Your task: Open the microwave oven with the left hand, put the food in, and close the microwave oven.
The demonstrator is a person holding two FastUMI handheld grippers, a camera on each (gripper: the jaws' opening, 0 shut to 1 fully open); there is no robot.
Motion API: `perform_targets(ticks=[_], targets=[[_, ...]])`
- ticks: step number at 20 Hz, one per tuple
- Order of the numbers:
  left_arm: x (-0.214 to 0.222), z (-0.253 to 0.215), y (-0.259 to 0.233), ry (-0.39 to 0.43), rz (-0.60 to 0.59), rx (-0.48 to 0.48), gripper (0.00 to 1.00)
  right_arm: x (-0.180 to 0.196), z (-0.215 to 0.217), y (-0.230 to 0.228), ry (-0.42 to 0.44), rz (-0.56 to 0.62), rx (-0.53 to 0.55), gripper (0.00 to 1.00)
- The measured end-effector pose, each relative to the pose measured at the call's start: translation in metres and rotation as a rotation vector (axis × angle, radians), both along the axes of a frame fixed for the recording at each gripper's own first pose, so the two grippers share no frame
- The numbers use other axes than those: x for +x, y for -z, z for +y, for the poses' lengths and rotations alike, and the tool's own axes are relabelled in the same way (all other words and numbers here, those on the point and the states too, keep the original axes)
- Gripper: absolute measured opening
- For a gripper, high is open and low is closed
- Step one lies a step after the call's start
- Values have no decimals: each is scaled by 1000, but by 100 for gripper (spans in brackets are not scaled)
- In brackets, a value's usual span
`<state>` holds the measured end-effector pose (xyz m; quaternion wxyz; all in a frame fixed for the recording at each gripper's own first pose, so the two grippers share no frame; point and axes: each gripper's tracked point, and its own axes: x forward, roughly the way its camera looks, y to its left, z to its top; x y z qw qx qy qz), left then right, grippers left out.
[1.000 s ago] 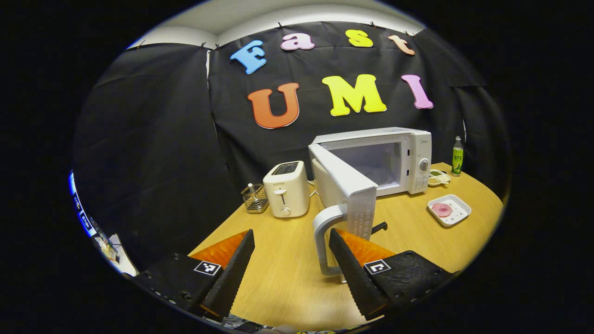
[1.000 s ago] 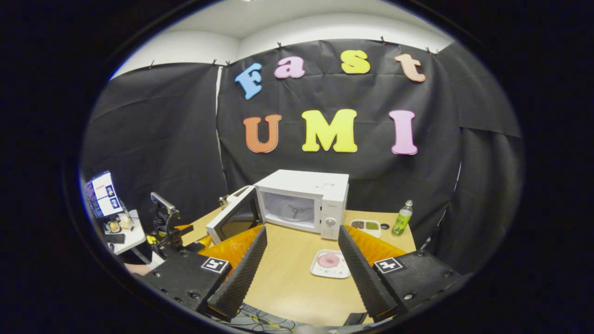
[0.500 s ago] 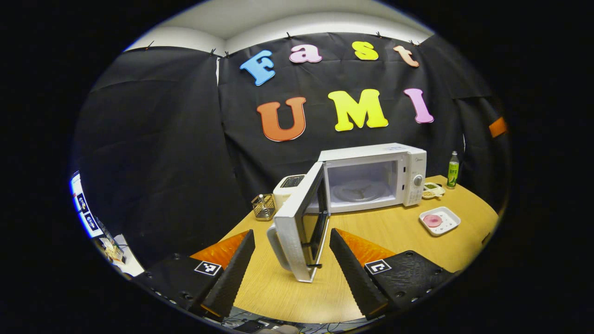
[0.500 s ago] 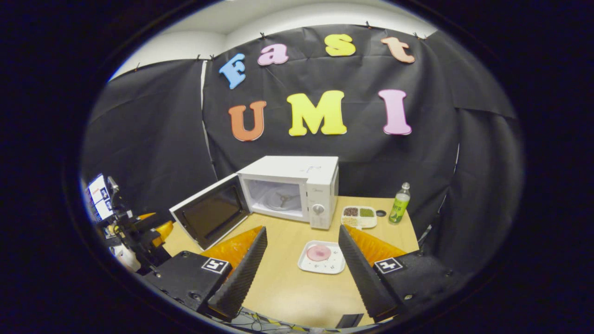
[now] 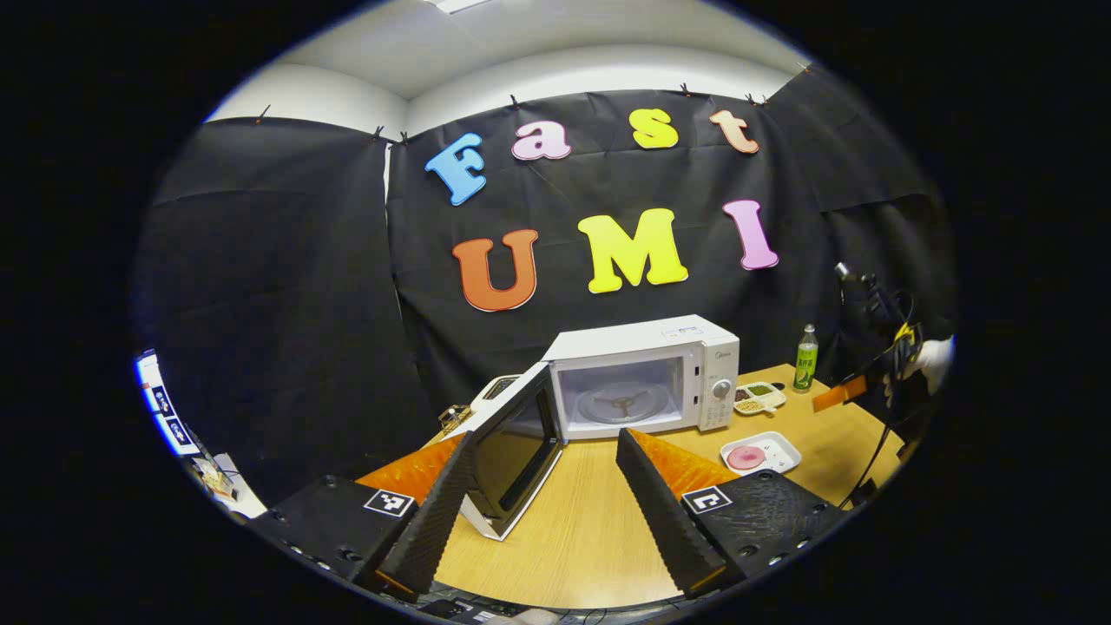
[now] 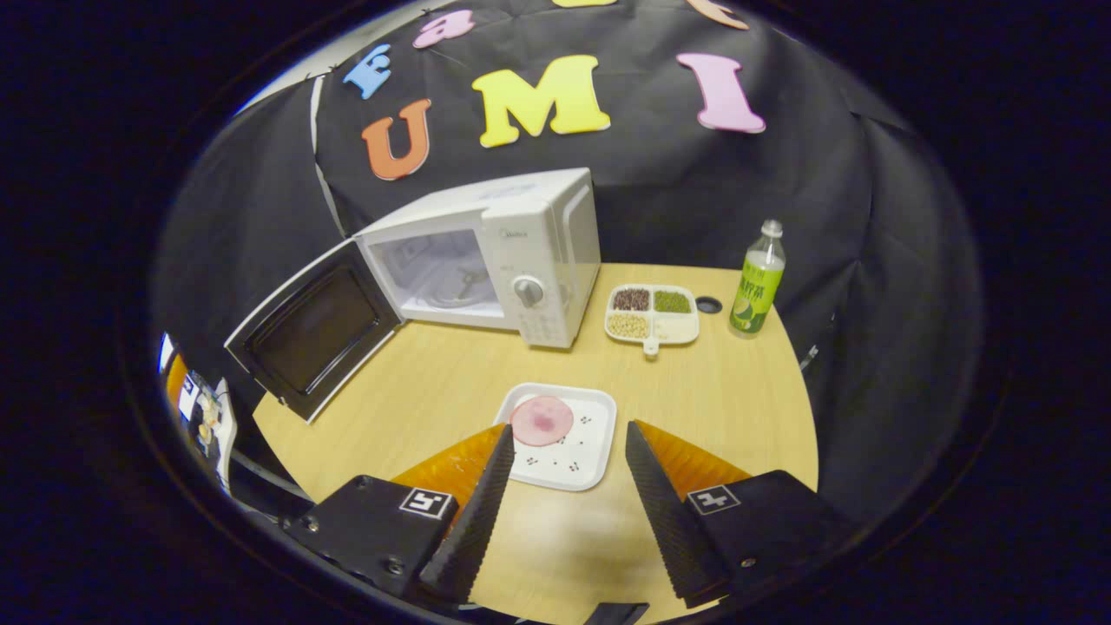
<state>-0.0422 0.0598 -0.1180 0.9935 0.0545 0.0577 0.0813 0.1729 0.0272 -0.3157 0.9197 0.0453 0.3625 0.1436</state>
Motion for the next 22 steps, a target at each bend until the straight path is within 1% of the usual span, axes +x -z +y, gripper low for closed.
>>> perform_targets(ticks=[2,3,4,5,6,7,8,9,11,12,13,14,15,16,18,19,20,21,22], targets=[[-1,-15,-11,-21,-7,-14,96,18,0,31,-9,97,36,80],[-1,-22,-16,-28,-9,-17,96,26,-1,45,-13,141,41,76],[-2,-30,-22,-37,-15,-19,96,32,-3,57,-12,179,46,63],[-2,-36,-29,-49,-21,-19,96,38,-2,67,-23,207,56,59],[-2,-41,-34,-54,-23,-21,96,44,-2,80,-35,243,57,68],[-2,-44,-38,-63,-24,-23,96,48,-2,91,-41,278,64,52],[-3,-49,-41,-64,-23,-23,96,51,2,100,-48,310,82,63],[-3,-53,-45,-71,-20,-17,96,54,4,108,-49,344,97,49],[-4,-53,-57,-84,-23,-2,96,56,7,120,-42,404,127,46],[-5,-53,-60,-90,-25,3,96,55,9,126,-32,436,140,56],[-6,-54,-63,-93,-29,8,96,59,11,121,-20,440,170,53],[-6,-55,-66,-94,-35,13,96,59,13,129,-8,463,170,40],[-7,-55,-68,-94,-35,15,96,59,12,126,-5,481,175,44],[-7,-55,-67,-92,-35,16,96,59,10,128,-5,502,161,39],[-4,-54,-65,-88,-35,13,96,60,4,132,16,527,128,25],[-3,-53,-64,-84,-34,11,96,60,3,134,33,543,125,9],[-2,-52,-62,-79,-36,10,96,61,3,133,45,553,130,0],[-2,-51,-62,-70,-40,9,96,61,4,133,41,553,128,10],[1,-49,-59,-60,-40,6,96,61,3,133,35,551,122,4]])
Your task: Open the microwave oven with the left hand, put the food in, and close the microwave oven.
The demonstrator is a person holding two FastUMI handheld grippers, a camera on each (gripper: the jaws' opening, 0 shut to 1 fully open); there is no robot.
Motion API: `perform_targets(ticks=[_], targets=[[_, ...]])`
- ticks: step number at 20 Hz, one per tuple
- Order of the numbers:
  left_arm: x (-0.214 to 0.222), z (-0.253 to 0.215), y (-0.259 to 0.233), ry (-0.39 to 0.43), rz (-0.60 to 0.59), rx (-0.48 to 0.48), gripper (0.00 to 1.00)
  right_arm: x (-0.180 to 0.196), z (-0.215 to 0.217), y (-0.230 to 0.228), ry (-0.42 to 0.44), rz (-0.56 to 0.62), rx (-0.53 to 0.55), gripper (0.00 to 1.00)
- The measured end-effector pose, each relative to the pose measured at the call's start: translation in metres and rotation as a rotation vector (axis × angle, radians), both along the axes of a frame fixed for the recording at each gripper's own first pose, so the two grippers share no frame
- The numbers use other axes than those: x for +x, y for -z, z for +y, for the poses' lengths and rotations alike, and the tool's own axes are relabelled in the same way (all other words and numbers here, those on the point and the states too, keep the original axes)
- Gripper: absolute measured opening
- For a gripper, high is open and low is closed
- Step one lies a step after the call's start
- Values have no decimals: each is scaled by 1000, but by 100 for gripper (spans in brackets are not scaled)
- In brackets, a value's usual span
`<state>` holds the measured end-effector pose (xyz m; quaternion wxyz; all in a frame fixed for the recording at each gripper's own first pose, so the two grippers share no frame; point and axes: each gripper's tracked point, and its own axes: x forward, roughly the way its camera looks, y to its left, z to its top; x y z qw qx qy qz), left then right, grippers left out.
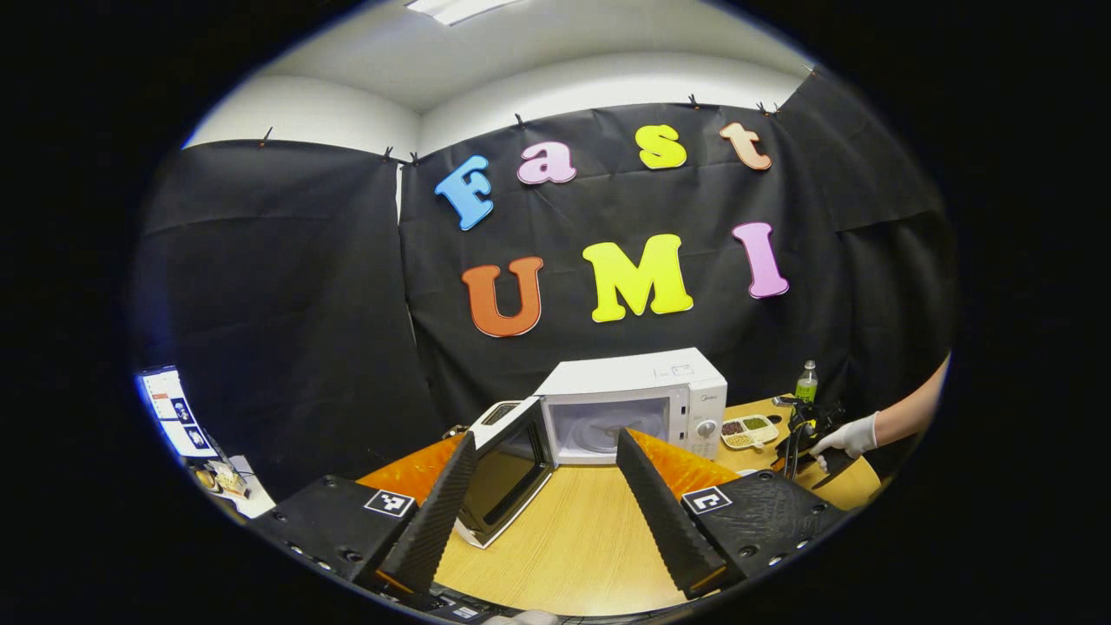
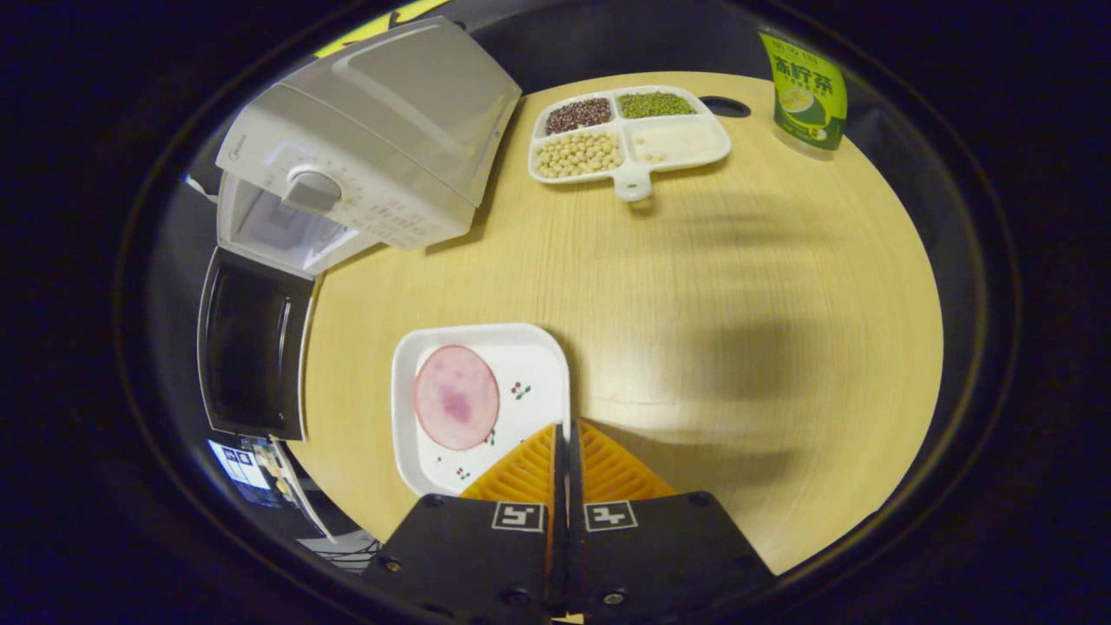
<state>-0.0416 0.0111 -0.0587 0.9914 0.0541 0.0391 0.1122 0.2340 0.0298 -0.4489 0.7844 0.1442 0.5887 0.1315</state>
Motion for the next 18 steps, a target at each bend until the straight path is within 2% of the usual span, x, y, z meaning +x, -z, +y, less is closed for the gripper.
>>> perform_targets(ticks=[6,9,10,11,16,18], targets=[[10,20,8,59,0,-8,96,-7,5,1,52,23,42,4],[12,34,7,83,-11,-30,96,-14,17,-11,131,14,133,4],[14,38,9,92,-11,-38,96,-20,22,-18,149,10,161,0],[14,43,8,96,-10,-44,96,-20,29,-23,172,-8,192,4],[20,70,1,135,-16,-68,96,-20,76,-63,257,-120,329,4],[26,82,-4,146,-19,-50,96,-14,98,-79,305,-171,358,4]])
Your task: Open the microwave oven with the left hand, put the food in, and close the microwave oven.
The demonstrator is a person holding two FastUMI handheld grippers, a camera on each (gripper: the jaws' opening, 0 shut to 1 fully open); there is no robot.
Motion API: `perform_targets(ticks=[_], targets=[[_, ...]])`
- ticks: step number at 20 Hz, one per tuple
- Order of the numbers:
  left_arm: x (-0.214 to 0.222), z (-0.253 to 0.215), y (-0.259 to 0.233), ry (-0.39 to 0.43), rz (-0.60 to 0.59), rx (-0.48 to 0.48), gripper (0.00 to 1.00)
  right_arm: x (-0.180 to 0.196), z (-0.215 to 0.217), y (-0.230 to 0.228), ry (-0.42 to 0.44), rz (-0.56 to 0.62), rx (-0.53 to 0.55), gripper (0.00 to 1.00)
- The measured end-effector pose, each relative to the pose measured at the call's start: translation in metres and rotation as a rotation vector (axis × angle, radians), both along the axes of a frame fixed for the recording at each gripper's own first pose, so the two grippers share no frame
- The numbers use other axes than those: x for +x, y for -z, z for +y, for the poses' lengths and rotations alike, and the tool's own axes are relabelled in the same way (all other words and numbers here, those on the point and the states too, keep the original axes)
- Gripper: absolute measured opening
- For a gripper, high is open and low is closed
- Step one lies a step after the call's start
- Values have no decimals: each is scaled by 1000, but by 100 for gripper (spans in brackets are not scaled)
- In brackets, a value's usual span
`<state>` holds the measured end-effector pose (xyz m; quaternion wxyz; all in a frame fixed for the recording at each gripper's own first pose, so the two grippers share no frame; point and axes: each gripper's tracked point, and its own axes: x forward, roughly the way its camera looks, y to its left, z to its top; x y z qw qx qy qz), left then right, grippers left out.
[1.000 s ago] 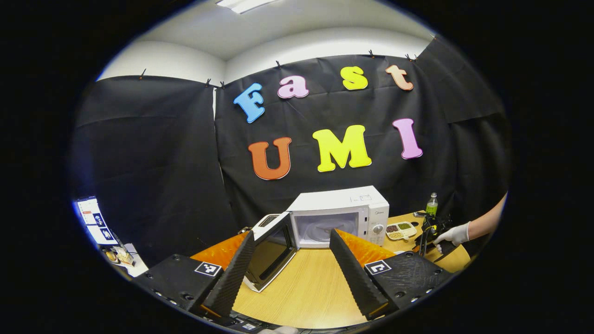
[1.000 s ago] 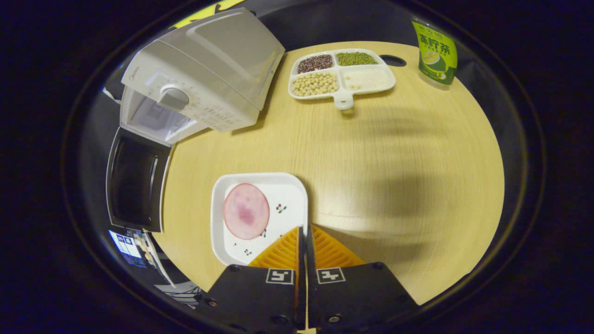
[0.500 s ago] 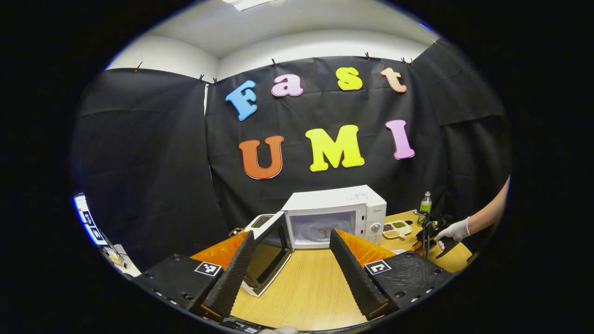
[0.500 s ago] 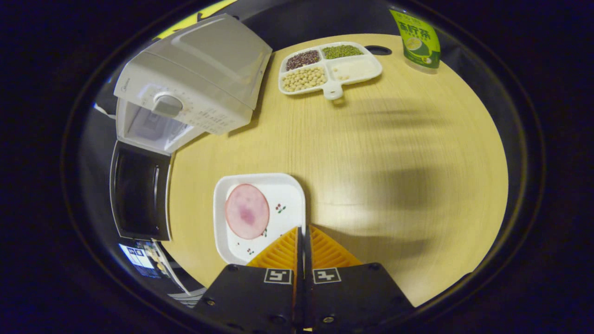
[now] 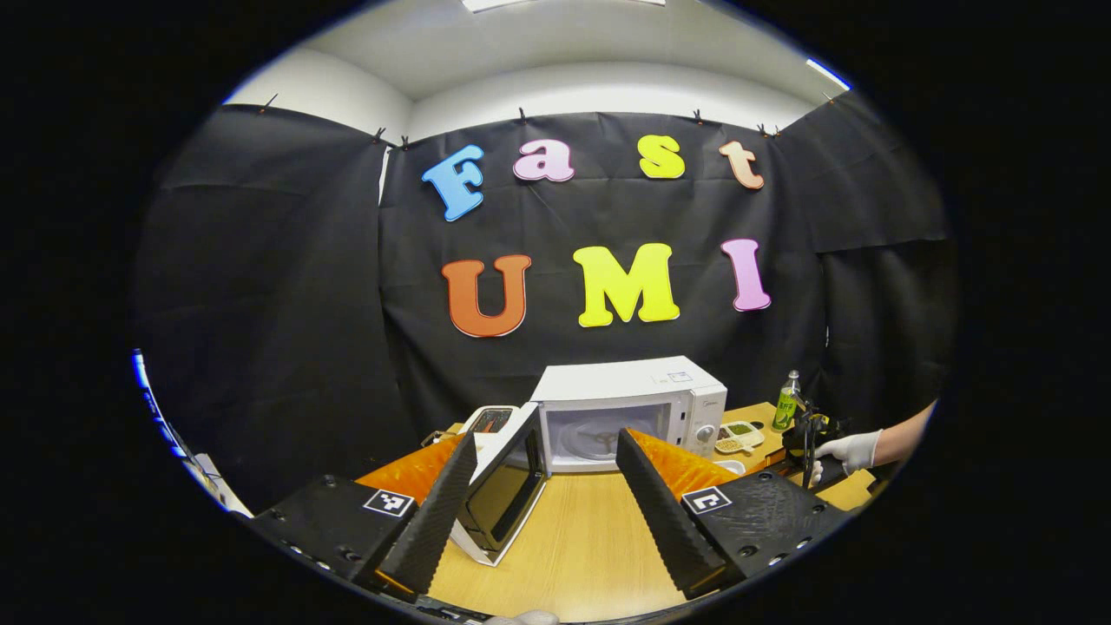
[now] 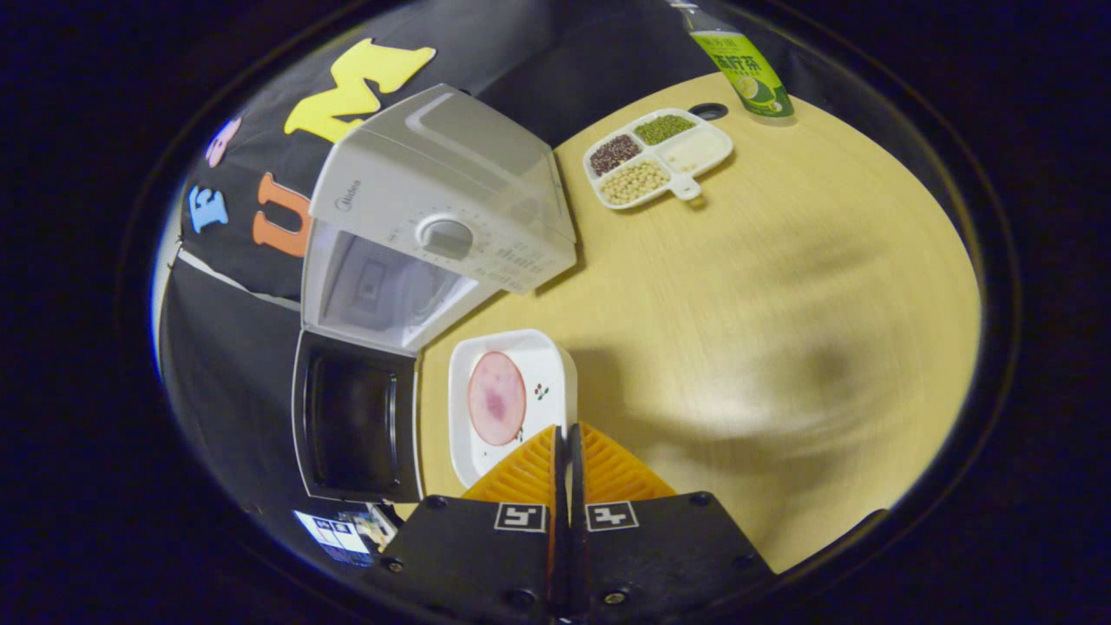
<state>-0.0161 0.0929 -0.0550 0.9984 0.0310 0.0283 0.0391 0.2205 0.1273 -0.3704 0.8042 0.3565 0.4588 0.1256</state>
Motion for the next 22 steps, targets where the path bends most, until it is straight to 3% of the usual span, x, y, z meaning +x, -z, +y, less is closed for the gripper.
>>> perform_targets(ticks=[3,4,8,14,15,21,22], targets=[[11,10,-1,28,4,35,96,17,36,-19,98,-79,28,0],[15,13,1,36,11,48,96,23,50,-25,128,-103,41,4],[22,33,8,57,22,104,96,44,113,-47,281,-174,158,4],[30,67,40,26,67,101,96,78,182,-57,481,-256,225,0],[31,70,47,21,81,110,96,87,191,-54,508,-255,240,4],[48,84,73,16,114,135,96,138,215,-48,657,-325,233,4],[52,85,74,15,114,127,96,148,216,-44,678,-323,233,0]])
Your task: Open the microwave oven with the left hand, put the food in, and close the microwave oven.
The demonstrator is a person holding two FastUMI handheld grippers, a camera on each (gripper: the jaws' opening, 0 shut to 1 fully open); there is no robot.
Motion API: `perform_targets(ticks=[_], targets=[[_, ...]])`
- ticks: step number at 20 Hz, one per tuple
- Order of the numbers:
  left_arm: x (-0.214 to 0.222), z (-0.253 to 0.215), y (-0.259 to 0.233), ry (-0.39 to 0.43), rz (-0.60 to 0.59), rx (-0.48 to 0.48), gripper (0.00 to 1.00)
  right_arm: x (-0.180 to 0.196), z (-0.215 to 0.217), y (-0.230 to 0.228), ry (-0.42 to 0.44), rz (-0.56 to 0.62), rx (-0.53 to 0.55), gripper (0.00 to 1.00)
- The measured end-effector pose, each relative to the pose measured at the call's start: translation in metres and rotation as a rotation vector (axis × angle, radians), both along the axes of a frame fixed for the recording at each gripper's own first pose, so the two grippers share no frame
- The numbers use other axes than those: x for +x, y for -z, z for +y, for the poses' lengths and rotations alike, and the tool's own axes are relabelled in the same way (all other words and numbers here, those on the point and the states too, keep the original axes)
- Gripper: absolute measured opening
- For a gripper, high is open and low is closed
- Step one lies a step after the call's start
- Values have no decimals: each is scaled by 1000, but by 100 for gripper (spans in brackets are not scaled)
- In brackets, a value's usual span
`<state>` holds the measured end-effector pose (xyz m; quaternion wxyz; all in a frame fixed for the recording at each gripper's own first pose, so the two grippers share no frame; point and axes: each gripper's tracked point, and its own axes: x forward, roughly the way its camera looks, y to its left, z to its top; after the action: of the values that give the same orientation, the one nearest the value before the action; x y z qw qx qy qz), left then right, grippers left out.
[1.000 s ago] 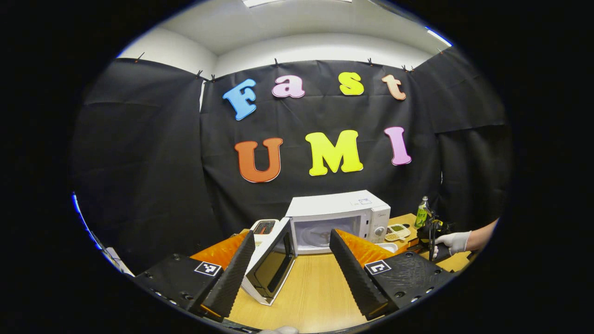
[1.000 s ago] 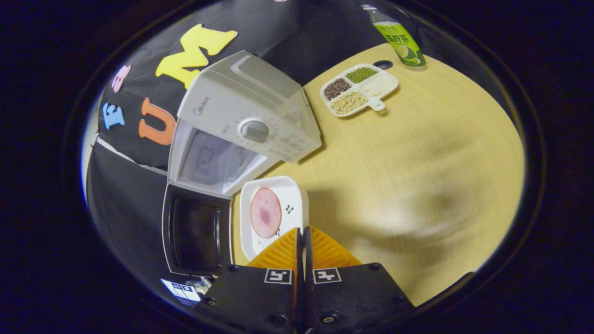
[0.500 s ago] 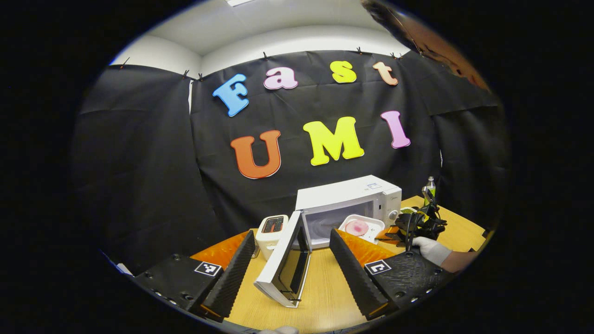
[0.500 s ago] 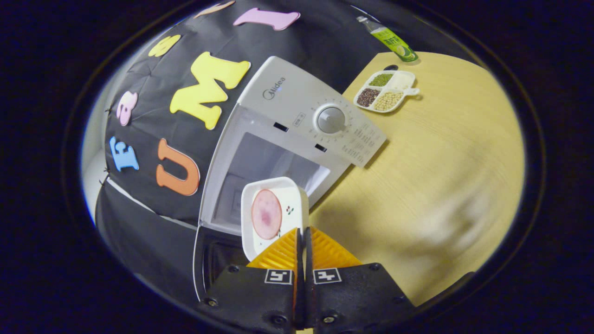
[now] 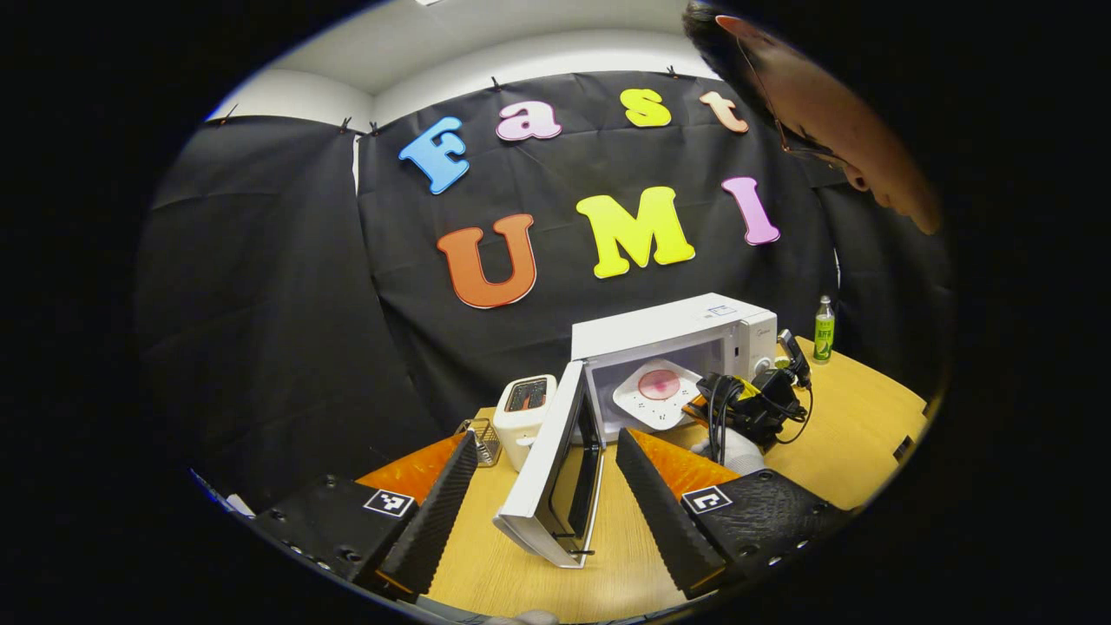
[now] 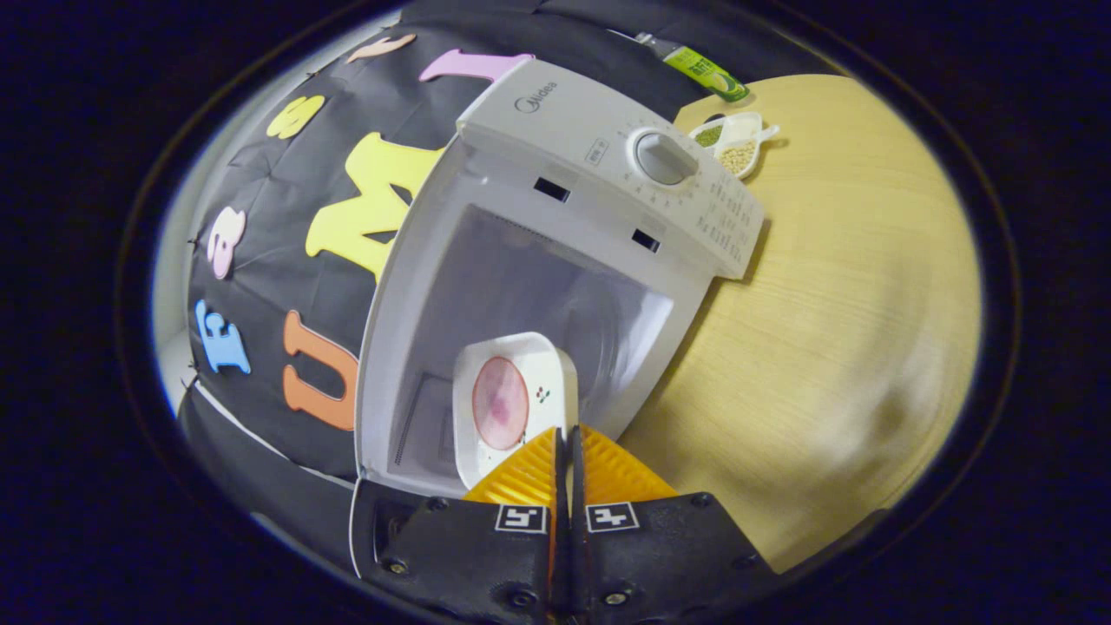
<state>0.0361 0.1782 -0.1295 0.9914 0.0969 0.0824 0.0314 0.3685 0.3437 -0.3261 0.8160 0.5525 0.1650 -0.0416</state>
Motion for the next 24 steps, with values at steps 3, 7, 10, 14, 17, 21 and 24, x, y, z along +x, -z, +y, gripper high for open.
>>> perform_targets(ticks=[3,7,10,14,17,21,24], targets=[[8,3,8,-3,-1,-10,96,33,0,12,58,26,66,3],[16,8,22,0,11,-2,96,66,0,18,107,27,38,4],[19,8,32,5,25,-14,96,75,1,23,117,34,73,0],[24,12,30,11,25,-7,96,70,-9,3,129,-45,79,7],[27,13,25,20,8,-7,96,61,-13,-20,101,-100,10,75],[28,3,7,42,-28,-37,96,36,-25,-43,41,-111,-231,98],[30,0,-9,56,-58,-63,96,9,-33,-79,-19,-167,-389,99]])
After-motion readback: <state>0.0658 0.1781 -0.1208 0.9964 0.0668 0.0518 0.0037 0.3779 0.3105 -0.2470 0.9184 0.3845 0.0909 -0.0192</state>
